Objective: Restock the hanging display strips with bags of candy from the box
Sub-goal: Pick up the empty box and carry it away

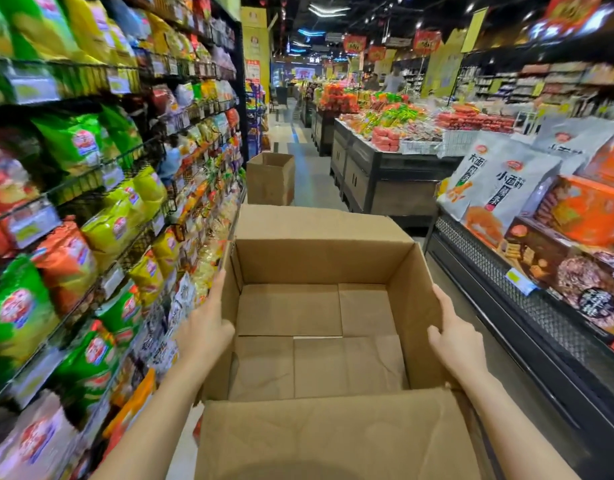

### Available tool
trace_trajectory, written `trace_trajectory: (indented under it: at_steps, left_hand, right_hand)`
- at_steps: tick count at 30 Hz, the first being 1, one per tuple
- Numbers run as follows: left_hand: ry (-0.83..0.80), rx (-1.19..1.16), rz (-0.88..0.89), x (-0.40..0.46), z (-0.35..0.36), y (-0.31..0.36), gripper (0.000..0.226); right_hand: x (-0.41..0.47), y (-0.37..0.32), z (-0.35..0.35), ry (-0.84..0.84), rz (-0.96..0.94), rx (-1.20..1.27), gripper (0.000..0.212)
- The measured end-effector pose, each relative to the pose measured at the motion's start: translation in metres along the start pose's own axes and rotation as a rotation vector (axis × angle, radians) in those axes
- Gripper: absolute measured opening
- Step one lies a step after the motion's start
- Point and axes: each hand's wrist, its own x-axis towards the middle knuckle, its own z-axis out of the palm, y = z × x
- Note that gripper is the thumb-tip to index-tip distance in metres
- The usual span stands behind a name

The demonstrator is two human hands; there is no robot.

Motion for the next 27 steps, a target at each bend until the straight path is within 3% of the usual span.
trace_trajectory:
  at_steps: [27]
  left_hand:
    - [-0.004,-0.043,0.03,0.391,0.177,0.213,0.088]
  right_hand:
    - [0.446,0.054,0.1,0.072,0.027,-0.002,0.076]
